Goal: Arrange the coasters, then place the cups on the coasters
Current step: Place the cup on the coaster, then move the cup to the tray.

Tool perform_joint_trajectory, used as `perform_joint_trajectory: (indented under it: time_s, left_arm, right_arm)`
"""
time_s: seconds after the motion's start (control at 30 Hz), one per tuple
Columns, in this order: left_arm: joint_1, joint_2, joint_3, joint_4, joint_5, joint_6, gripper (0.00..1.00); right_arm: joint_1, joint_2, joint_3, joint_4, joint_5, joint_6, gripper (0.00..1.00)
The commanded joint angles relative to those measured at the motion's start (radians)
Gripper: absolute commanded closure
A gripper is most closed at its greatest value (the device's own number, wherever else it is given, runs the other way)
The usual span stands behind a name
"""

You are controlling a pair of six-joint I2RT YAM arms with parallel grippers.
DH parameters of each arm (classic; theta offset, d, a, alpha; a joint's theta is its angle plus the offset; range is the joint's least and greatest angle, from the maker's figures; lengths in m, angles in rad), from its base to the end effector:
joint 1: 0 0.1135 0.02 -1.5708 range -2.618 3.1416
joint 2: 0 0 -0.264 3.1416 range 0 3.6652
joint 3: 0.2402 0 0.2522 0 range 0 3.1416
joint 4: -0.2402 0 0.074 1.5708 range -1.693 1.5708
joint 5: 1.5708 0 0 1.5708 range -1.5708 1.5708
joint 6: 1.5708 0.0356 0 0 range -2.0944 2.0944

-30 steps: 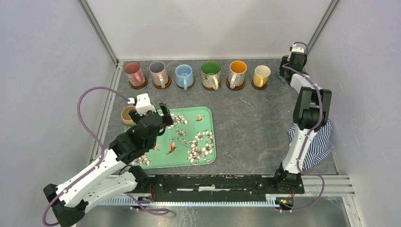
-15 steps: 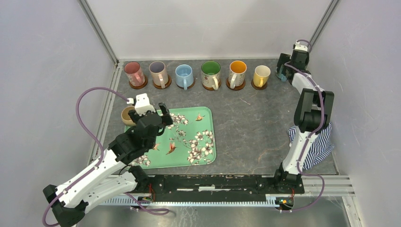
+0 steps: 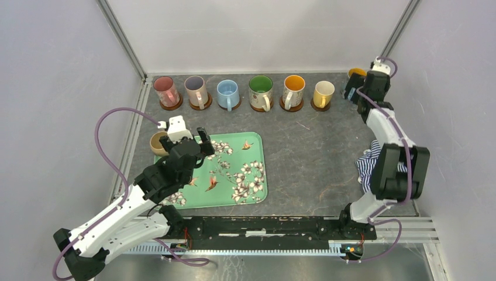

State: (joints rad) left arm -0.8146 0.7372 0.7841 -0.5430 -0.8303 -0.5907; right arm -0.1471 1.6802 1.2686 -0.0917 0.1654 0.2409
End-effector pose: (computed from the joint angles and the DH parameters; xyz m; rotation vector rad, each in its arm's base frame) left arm 0.1238 -0.0930 0.3157 -0.2741 1.8788 -0.0894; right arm 0.3878 -0.0634 0.2803 0.4976 2.0078 -0.1138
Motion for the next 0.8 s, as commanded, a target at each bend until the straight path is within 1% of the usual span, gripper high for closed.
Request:
perform_joint_trajectory:
  time_s: [0.0,0.17,0.23,0.27,0.37,0.53,0.57,0.63,0.77]
  left_arm:
    - [0.005,0.013,0.009,-0.006,0.002,-0.052,0.0]
    - [0.005,0.05,0.028,-0.142,-0.064,-0.202,0.0]
    - [0.006,0.065,0.029,-0.212,-0.12,-0.29,0.0]
    - [0.008,0.073,0.029,-0.261,-0.152,-0.362,0.0]
    - [0.018,0.108,0.02,-0.362,-0.203,-0.55,0.0]
    - [0.068,0.2,0.019,-0.435,-0.232,-0.751,0.0]
    - [0.09,0.22,0.022,-0.444,-0.238,-0.777,0.0]
    - [0.145,0.253,0.022,-0.42,-0.233,-0.78,0.0]
    - [0.28,0.317,-0.004,-0.272,-0.151,-0.697,0.0]
  right_arm:
    - [0.033,-0.178,-0.173,0.022,-0.011,0.045,0.02]
    - [0.1,-0.348,-0.346,0.033,-0.029,0.025,0.02]
    - [0.131,-0.405,-0.406,0.039,-0.046,0.027,0.02]
    - [0.141,-0.429,-0.436,0.047,-0.059,0.026,0.02]
    - [0.249,-0.492,-0.499,0.057,-0.071,0.037,0.02]
    - [0.423,-0.537,-0.579,0.083,-0.098,0.062,0.02]
    - [0.444,-0.543,-0.59,0.084,-0.106,0.063,0.02]
    - [0.476,-0.557,-0.613,0.085,-0.125,0.07,0.02]
    - [0.52,-0.584,-0.63,0.084,-0.155,0.065,0.02]
